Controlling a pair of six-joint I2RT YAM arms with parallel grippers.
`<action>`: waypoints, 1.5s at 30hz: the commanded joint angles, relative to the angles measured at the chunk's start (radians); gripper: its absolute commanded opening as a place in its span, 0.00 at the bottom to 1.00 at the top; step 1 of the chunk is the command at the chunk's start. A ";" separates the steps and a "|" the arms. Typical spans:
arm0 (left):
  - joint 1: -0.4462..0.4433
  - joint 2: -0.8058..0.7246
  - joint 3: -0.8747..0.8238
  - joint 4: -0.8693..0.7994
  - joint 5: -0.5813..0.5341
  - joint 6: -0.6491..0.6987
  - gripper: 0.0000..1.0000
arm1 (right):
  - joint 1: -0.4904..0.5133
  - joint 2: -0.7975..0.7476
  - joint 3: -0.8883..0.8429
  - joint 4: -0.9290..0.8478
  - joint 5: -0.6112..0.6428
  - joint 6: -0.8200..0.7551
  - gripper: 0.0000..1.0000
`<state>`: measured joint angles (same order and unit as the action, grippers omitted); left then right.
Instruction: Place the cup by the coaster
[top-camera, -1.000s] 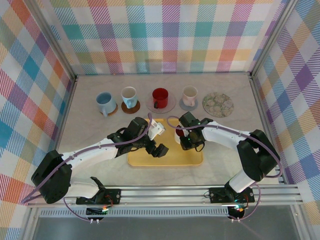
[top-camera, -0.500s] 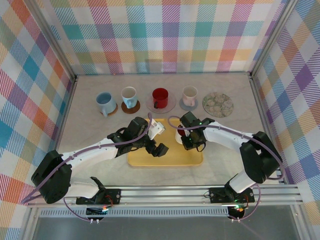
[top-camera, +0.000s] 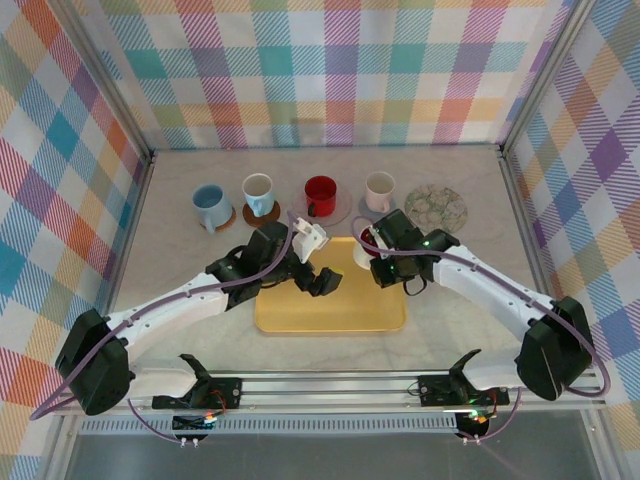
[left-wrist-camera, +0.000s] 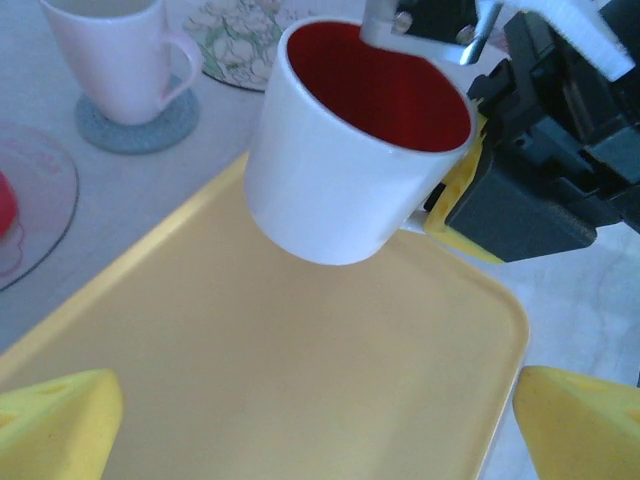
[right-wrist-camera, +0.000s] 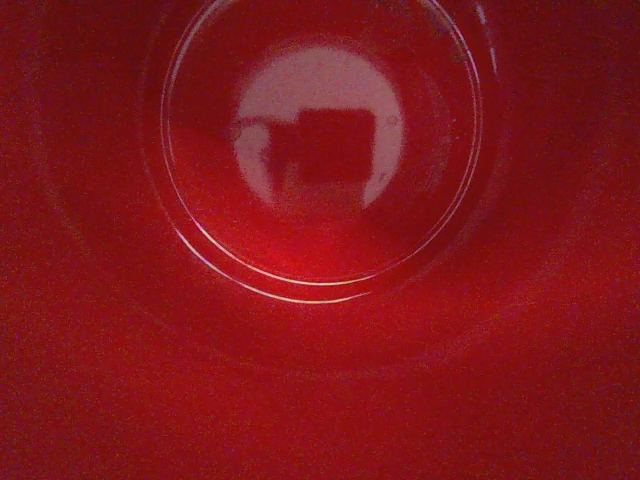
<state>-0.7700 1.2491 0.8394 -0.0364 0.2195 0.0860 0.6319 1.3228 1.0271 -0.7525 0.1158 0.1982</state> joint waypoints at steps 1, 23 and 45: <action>-0.009 -0.026 0.040 0.052 -0.048 -0.035 1.00 | -0.039 -0.046 0.061 -0.001 0.030 -0.028 0.00; 0.025 0.306 0.207 0.237 -0.102 0.006 1.00 | -0.323 0.189 0.279 0.046 0.166 -0.046 0.00; 0.035 0.591 0.396 0.309 0.025 0.038 1.00 | -0.507 0.534 0.455 0.159 0.154 -0.138 0.00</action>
<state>-0.7425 1.8256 1.2064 0.2245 0.2089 0.1020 0.1452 1.8435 1.4212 -0.6556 0.2707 0.0799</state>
